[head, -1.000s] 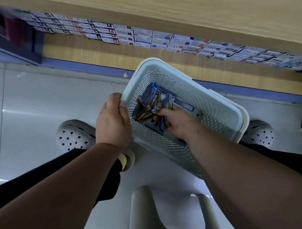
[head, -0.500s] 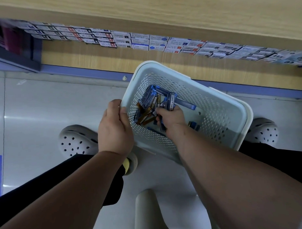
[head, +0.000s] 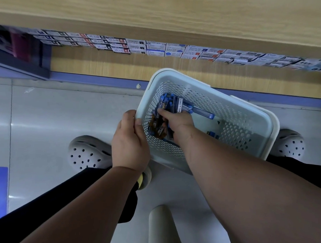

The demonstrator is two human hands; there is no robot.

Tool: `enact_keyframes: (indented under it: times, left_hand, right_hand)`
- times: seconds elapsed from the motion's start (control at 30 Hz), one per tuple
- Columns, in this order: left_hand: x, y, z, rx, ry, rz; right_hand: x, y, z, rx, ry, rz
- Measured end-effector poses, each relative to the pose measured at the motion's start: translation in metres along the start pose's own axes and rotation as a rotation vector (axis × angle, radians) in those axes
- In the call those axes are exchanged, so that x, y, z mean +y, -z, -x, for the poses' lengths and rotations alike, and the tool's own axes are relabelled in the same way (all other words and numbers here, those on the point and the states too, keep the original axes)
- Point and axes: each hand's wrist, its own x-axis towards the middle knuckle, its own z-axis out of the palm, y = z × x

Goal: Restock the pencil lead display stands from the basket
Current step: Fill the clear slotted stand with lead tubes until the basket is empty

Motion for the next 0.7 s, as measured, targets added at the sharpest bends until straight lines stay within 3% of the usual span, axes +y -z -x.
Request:
enact_keyframes:
  times: [0.33,0.7]
  left_hand:
    - [-0.001,0.0,0.001,-0.005,-0.014,0.006]
    - [-0.002,0.0,0.0,-0.005,-0.023,-0.008]
  right_hand:
    - [0.008,-0.002,0.006,-0.195,-0.047,-0.066]
    - [0.003,-0.009,0.018,-0.208,-0.009,-0.146]
